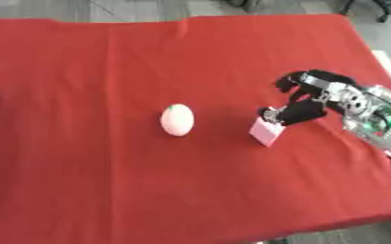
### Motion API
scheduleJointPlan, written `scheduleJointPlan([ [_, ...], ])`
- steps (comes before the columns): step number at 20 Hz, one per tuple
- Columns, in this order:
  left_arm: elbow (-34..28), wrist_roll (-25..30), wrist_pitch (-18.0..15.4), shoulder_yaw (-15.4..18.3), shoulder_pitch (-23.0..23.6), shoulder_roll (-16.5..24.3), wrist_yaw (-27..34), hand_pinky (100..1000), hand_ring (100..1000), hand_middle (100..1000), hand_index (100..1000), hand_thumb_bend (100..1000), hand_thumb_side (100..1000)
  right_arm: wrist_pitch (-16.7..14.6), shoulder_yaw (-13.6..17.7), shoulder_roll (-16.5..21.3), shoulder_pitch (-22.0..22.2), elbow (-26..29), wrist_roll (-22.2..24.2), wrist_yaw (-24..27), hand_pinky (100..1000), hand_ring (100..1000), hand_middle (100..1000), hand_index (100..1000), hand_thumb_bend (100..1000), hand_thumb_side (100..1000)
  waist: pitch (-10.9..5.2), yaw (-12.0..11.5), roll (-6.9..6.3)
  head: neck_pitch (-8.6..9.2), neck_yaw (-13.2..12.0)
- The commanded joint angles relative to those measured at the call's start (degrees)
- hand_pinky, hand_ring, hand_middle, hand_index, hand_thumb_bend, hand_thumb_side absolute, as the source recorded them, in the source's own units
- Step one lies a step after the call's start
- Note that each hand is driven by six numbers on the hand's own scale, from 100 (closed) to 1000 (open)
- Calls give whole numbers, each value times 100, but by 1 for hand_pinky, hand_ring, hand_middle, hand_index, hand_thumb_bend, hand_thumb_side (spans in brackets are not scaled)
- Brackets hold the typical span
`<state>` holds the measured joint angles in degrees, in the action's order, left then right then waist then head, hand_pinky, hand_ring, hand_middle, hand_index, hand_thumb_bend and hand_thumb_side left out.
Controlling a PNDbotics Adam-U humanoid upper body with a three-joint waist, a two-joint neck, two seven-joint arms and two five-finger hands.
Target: Pick up the objects with one hand, pass them to the other hand, and then place them into the box on the other side of the table.
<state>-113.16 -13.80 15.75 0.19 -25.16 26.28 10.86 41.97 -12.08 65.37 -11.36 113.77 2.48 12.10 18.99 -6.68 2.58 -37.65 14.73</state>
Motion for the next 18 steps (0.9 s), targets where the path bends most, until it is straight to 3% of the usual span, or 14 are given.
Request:
scheduleJointPlan([
  [1,-103,-2,16,41,-33,62,-19,910,740,758,789,365,740,50,69,238,15,82,54,-116,852,859,856,906,368,336,-77,12,-7,21,5],
  [7,-109,-10,26,47,-17,49,-12,910,739,755,787,364,742,93,22,202,32,82,178,-339,856,861,857,908,383,337,-67,10,-19,16,18],
  [12,-109,-4,37,45,-7,36,-9,909,737,752,783,362,743,131,-38,176,21,82,256,-339,861,866,861,913,381,385,-58,2,-25,25,37],
  [18,-115,61,64,46,10,19,3,907,733,745,778,356,748,298,-74,128,61,82,208,-255,867,877,867,916,398,378,-37,-6,-38,14,73],
])
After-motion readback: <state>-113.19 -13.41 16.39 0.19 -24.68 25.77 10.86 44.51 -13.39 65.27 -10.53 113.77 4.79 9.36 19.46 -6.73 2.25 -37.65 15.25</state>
